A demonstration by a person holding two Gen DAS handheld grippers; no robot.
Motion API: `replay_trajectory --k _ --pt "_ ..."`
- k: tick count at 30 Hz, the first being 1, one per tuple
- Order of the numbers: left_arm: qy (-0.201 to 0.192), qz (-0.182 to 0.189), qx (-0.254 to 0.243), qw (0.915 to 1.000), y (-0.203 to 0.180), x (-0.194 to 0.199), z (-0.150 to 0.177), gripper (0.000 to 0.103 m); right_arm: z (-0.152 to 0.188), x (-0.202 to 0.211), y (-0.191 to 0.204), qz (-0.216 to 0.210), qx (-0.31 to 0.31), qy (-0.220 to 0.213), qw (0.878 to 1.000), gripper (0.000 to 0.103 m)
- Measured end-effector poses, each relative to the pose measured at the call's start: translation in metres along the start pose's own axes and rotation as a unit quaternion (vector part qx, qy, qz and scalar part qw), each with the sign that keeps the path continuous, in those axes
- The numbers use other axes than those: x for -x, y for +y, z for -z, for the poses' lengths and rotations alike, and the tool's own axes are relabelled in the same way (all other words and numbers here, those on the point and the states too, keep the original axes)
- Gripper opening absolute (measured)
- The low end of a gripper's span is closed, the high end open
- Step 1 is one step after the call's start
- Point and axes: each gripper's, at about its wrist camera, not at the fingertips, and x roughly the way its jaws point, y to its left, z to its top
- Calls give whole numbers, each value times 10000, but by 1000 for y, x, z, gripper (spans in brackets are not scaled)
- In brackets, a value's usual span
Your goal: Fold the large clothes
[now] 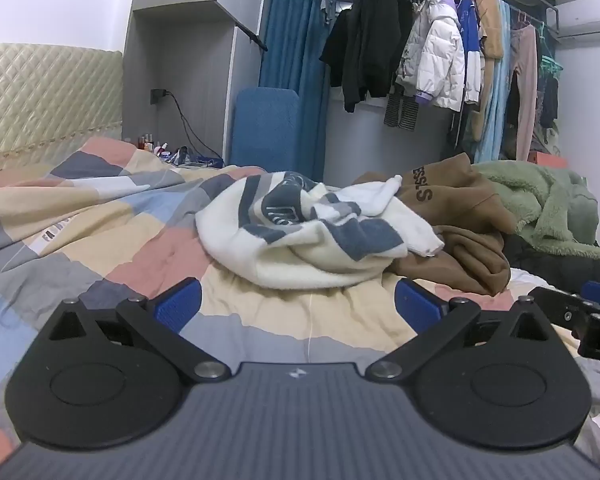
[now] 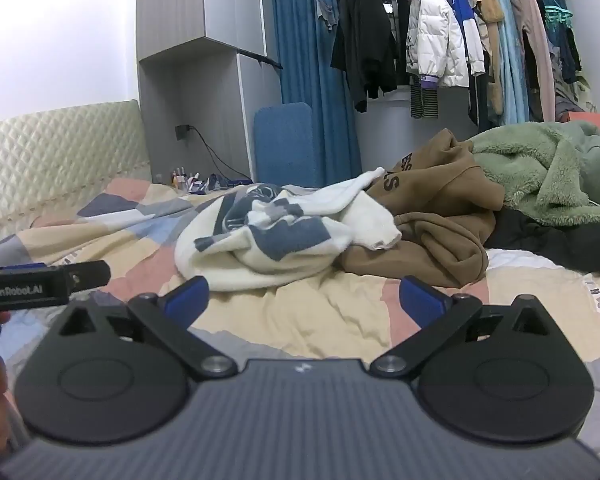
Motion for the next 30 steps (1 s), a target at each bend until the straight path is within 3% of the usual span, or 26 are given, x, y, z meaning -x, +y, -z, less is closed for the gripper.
replay_trajectory --k 30 --pt "3 4 21 10000 2 -4 1 103 1 -1 1 -16 29 7 10000 103"
